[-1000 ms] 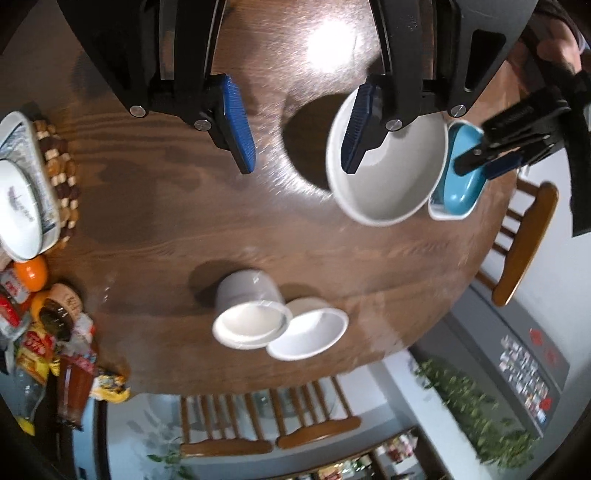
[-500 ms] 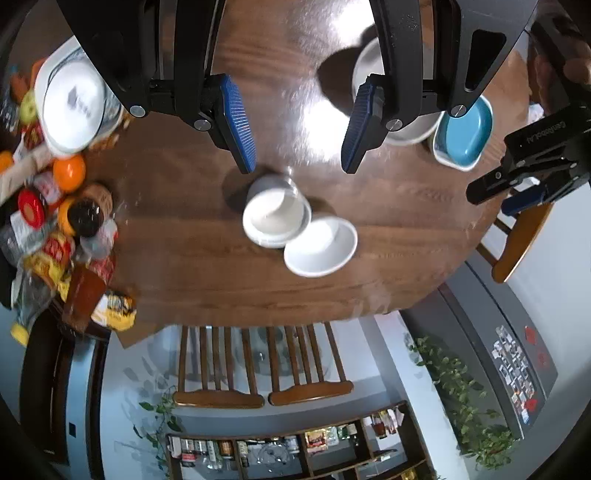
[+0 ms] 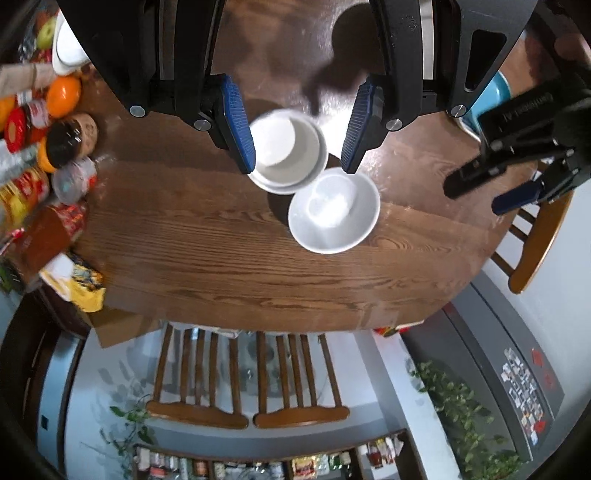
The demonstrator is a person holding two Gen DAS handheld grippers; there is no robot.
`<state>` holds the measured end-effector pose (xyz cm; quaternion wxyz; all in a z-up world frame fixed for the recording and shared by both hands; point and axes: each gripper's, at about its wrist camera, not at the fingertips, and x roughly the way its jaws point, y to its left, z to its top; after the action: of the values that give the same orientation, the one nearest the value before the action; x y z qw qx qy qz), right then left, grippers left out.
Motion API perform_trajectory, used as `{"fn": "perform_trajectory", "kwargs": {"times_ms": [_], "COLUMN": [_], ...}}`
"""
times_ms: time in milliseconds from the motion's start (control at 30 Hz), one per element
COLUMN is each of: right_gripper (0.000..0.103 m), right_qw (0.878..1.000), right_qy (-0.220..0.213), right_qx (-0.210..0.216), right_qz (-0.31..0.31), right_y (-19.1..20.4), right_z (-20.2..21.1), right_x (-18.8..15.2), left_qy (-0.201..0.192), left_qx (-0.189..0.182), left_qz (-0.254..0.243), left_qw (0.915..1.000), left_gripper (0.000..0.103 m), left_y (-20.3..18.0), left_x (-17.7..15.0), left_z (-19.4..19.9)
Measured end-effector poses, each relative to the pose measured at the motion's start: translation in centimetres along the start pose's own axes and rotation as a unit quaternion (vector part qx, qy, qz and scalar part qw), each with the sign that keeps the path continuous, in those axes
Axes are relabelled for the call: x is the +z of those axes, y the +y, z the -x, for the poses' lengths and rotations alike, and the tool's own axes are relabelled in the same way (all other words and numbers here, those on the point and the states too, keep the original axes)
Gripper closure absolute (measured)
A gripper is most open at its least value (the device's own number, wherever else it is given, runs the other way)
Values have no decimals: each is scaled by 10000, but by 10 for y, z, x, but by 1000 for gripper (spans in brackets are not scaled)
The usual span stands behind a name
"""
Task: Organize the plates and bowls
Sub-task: 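Move both tools to the medium white bowl and grip its rim, then lift the medium white bowl with both tools over the large white bowl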
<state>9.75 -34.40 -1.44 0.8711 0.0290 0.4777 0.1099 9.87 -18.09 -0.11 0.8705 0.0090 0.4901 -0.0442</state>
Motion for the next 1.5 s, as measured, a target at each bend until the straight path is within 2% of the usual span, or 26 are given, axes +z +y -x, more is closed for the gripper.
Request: {"fn": "perform_trajectory", "kwargs": {"times_ms": [167,233,300,400,467,500,533,700,867,1133,1500], "right_gripper": [54,54,54,54,54,54,57,80,95,96,96], "right_qw": [9996,9992,9987,9979,9973,9972,9971,9965,9968,9984,9984], "right_qy": [240,333,420,524,582,611,638,704,638,232,-335], "right_qx": [173,219,288,345,413,417,415,432,362,395,411], "right_qz": [-38,-67,-102,-163,-170,-137,-100,109,326,341,213], "right_y": [-4,-8,-12,-17,-20,-20,-19,-15,-4,5,25], "right_z": [-45,-64,-81,-101,-112,-116,-119,-129,-128,-98,-29], "right_x": [10,13,16,18,20,21,22,24,26,27,-3], "left_qy": [338,446,568,730,821,848,861,901,813,357,-233], "left_qx": [-48,-65,-106,-164,-227,-256,-267,-317,-258,-134,-80], "left_qz": [142,184,227,245,278,276,266,205,45,-123,-423], "left_qw": [9993,9988,9981,9969,9960,9957,9956,9952,9964,9992,9988], "left_gripper": [28,36,37,52,58,64,71,81,85,85,85], "left_y": [1,0,0,-2,-2,-3,-4,-8,-13,-5,-5], "left_x": [1,1,2,4,4,5,6,7,3,-5,-34], "left_z": [-44,-59,-74,-93,-102,-106,-108,-116,-119,-86,-22]}}
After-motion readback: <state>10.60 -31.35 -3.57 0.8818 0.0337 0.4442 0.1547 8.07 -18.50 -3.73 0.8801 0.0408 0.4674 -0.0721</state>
